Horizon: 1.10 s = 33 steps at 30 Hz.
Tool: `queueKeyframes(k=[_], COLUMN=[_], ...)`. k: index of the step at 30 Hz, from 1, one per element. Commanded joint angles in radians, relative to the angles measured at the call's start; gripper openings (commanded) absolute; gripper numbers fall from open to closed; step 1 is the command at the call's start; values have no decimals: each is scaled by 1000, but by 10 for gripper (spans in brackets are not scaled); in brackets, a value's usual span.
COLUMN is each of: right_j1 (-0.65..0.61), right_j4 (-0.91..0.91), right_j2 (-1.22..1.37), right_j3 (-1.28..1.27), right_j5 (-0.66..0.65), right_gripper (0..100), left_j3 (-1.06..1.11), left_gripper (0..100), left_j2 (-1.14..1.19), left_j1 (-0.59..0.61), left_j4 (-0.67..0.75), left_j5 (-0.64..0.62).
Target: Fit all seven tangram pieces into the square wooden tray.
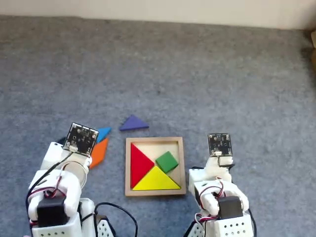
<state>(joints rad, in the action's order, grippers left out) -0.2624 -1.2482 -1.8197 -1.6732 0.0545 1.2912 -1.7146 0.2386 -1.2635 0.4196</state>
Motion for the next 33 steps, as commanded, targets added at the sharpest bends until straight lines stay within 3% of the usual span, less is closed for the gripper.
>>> queueKeyframes(k=[1,15,24,33], right_j1=[15,15,16,16], right_j4=[-5,-5,-5,-5], right_j2=[-18,-18,-18,-18], right_j3=[-136,-136,-136,-136], right_j5=[-14,-15,-17,-17], right_gripper=[5,5,5,5], left_j3=[-107,-341,-426,-570], left_gripper=[183,224,225,219], left_j2=[177,944,1311,1621], left_j1=[7,-71,-76,-74], left_j4=[-5,5,198,210], left_j5=[6,5,-94,-94])
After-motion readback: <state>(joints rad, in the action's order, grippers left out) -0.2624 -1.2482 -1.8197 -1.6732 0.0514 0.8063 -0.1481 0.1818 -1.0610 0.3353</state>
